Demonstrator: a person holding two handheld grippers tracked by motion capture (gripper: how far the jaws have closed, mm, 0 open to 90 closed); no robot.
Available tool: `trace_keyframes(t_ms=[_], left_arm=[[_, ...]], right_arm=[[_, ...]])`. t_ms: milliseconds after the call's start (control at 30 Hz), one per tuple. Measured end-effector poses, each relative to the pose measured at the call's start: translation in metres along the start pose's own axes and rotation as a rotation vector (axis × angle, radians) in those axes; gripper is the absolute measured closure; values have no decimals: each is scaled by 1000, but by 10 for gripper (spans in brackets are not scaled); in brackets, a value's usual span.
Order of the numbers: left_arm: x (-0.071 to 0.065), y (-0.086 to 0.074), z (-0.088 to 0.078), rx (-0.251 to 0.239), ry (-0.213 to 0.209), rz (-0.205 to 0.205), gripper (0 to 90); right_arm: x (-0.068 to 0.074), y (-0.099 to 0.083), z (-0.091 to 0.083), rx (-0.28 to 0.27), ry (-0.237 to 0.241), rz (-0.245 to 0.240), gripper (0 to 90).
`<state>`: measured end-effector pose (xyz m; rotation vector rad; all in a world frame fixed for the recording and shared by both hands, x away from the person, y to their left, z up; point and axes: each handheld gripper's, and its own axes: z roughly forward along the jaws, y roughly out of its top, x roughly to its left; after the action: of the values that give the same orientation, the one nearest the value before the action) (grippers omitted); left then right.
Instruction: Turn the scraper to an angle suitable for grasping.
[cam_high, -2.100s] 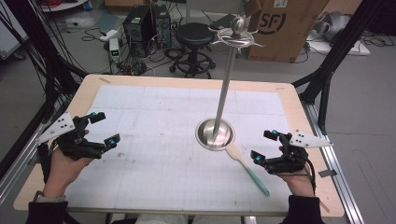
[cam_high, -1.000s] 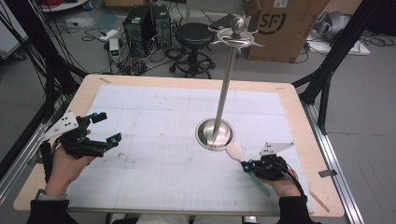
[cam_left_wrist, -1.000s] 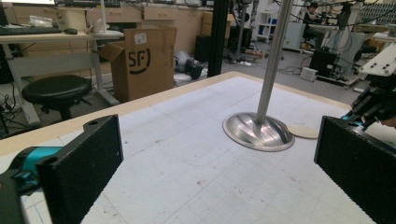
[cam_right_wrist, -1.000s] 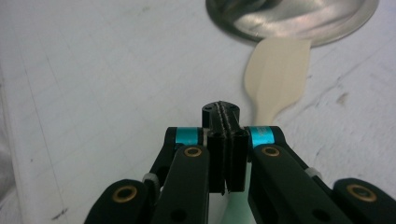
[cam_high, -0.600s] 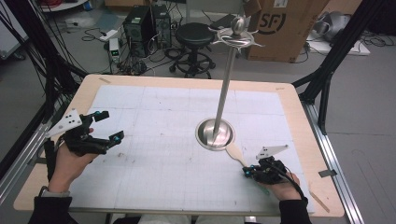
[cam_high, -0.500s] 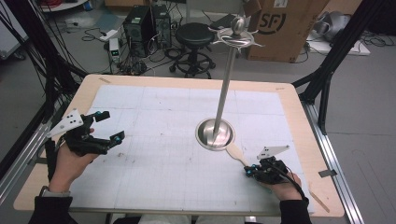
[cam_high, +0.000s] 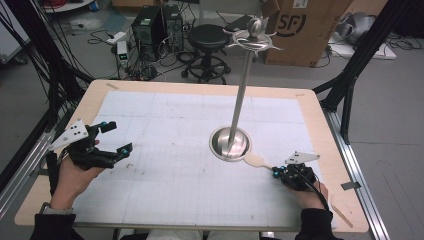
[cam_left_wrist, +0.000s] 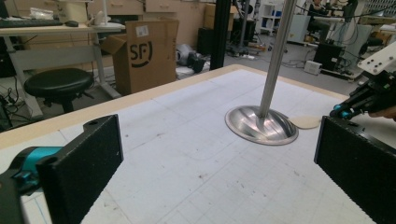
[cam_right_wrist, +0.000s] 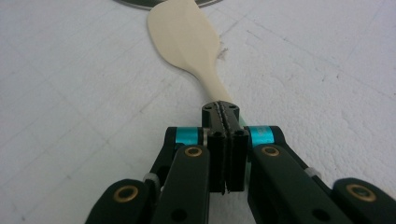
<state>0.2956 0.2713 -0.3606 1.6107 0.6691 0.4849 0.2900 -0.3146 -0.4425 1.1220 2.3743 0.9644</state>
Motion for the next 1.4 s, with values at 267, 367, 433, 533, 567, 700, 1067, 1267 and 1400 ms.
trace_keyframes(t_ms=[267, 367, 433, 533, 567, 700, 1067, 1267, 1400], left_arm=[[0, -4, -4, 12, 14, 6, 17], [0, -5, -7, 10, 19, 3, 17], [0, -6, -9, 11, 20, 2, 17], [0, -7, -11, 15, 24, 0, 17], [0, -7, -11, 18, 27, -2, 17], [1, -8, -12, 16, 29, -4, 17], [0, -7, 2, 29, 5, -3, 17], [0, -5, 11, 27, -12, 2, 17], [0, -4, 15, 26, -17, 0, 17]], right_arm=[[-2, 16, 12, -61, 32, 37, 900], [-3, 26, 20, -66, -17, 53, 900], [-5, 29, 26, -49, -43, 67, 900], [-8, 30, 32, -39, -31, 77, 900], [-8, 30, 32, -37, -28, 79, 900], [-8, 27, 32, -43, 13, 78, 900], [9, 19, 23, -38, 115, -17, 900], [24, 10, 13, -28, 184, -33, 900], [39, -2, 1, -18, 264, -36, 900]])
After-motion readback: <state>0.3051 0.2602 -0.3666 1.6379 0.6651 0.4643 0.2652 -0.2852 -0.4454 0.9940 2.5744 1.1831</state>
